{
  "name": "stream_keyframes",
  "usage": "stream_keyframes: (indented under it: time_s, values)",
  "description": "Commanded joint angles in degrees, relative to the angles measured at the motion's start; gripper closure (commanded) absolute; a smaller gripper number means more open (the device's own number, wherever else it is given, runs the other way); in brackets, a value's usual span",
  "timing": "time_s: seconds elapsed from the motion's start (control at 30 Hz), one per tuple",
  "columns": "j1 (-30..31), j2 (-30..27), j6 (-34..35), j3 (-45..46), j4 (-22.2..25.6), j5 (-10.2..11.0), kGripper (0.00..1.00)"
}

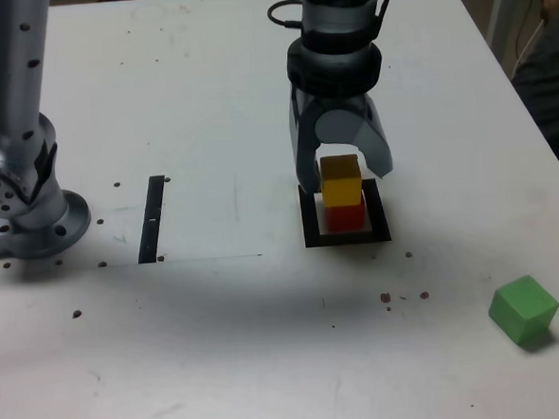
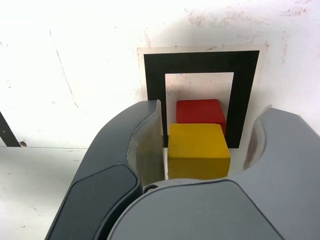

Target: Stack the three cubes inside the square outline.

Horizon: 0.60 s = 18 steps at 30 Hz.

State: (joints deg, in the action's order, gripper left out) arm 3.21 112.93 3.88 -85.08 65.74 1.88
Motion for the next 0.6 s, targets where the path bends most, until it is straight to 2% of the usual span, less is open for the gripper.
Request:
stream_keyframes:
  time_s: [0.0, 0.17, 0.4, 0.57]
  values:
    - [-0.1, -1.1, -0.1, 0.1, 0.0, 0.3, 0.01]
    - [0.1, -3.0, 0.2, -0.9, 1.8, 2.5, 0.01]
    - [2.9, -4.3, 1.2, -7.4, 8.6, 8.4, 0.0]
    - [6.0, -3.3, 0.1, -15.2, 13.6, 11.9, 0.0]
